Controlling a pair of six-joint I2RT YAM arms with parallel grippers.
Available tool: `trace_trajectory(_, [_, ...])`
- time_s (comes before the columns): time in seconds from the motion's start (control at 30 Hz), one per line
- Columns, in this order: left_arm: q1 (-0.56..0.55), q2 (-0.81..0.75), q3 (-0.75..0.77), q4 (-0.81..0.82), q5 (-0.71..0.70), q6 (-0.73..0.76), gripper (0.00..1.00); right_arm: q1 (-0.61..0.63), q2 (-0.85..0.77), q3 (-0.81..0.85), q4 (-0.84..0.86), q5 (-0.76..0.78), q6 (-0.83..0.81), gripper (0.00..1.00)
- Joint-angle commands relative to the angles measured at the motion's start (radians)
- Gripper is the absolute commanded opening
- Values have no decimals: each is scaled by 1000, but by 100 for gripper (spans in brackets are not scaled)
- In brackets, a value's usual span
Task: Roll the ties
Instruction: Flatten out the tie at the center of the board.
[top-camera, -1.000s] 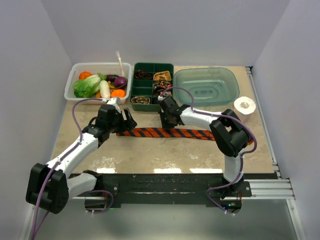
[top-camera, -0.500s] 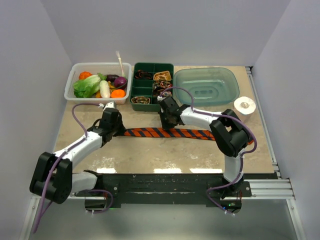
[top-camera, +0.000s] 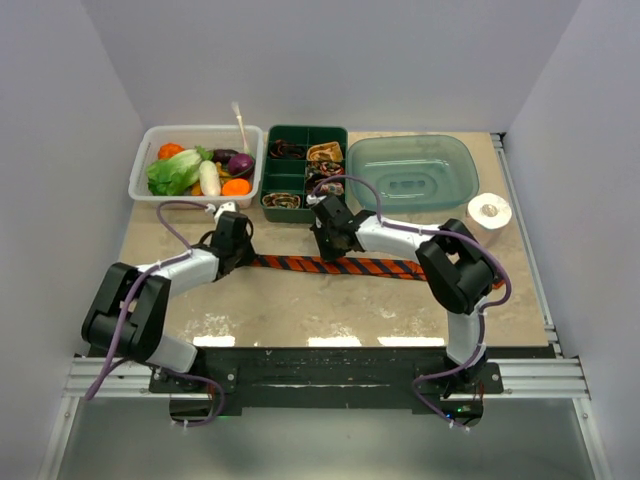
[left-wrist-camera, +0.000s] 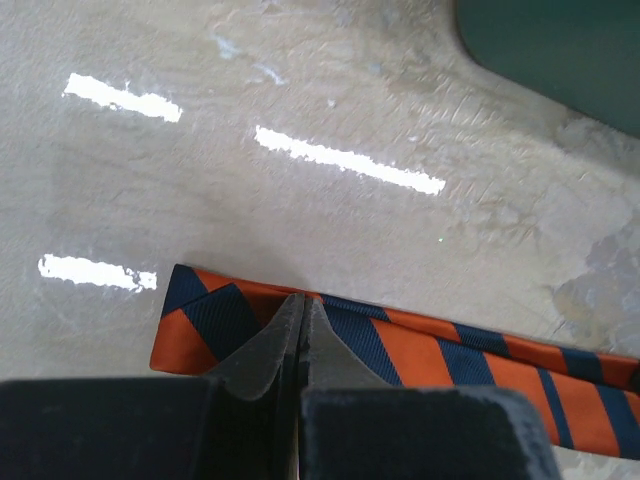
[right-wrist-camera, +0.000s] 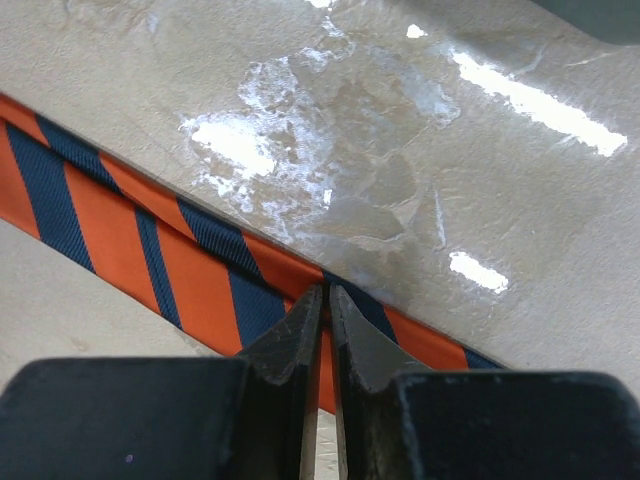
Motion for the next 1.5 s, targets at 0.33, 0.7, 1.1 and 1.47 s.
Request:
trace_trajectory(0.33, [3,-199,-24,-8,-32,45,17,39,24,-64,-244,15,-85,12])
trace_trajectory(0.7, [69,-304,-98,-38,18,48,58,39,-68,21,-336,93,-151,15])
trace_trajectory(1.1, [101,-462,-256,20,153,12,58,56,-133,41,-174,-111,-105,28])
trace_trajectory(1.47, [107,-514,-308,6,210,-22,59,197,80,220,-59,-203,-33,20])
